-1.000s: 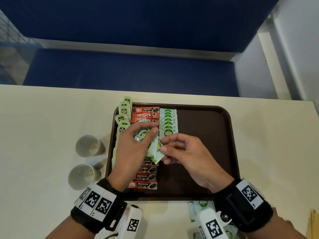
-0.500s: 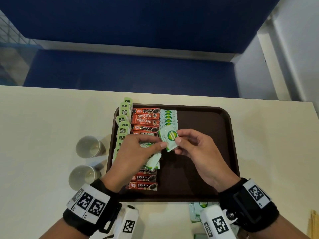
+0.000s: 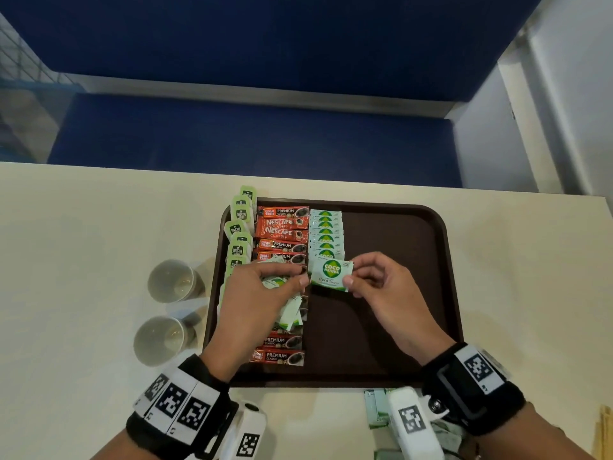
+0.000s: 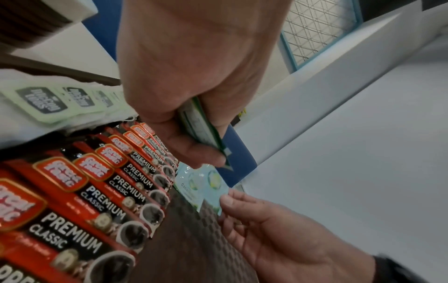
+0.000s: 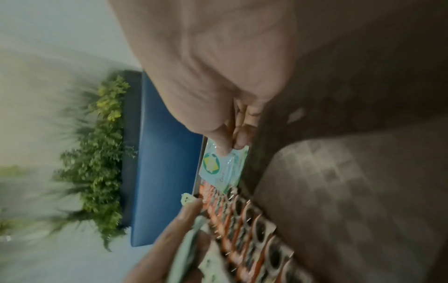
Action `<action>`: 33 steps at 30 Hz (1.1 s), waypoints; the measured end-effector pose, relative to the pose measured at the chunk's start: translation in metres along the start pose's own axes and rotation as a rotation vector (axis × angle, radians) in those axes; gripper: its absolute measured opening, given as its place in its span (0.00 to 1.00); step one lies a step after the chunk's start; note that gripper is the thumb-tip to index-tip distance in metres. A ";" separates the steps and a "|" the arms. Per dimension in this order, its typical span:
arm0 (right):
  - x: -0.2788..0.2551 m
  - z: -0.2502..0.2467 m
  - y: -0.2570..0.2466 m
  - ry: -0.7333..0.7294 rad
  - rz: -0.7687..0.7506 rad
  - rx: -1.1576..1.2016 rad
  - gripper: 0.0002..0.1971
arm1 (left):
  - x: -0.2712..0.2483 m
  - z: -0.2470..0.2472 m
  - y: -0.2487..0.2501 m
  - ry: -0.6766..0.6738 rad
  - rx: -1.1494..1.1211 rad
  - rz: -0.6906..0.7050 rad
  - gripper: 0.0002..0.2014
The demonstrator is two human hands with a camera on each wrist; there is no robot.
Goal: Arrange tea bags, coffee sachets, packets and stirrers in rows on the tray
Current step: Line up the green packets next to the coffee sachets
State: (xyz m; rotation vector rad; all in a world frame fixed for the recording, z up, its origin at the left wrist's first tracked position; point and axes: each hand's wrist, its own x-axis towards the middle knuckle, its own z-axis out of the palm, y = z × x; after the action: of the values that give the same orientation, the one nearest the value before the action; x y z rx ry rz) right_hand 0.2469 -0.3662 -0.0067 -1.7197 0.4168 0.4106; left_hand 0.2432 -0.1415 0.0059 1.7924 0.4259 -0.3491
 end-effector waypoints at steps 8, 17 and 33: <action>0.024 0.006 0.017 0.153 -0.117 -0.294 0.16 | 0.002 -0.004 0.001 0.016 -0.024 0.012 0.06; 0.026 0.018 0.021 0.194 -0.201 -0.383 0.28 | 0.000 -0.004 -0.001 0.023 -0.045 0.030 0.06; 0.026 0.026 0.027 0.186 -0.261 -0.443 0.31 | 0.001 -0.007 -0.003 0.033 -0.059 0.028 0.05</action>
State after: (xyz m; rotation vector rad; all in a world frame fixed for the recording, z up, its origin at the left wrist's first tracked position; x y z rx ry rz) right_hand 0.2553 -0.3470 -0.0469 -2.2224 0.2379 0.1570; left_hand 0.2430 -0.1335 0.0049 1.7469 0.4295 -0.2849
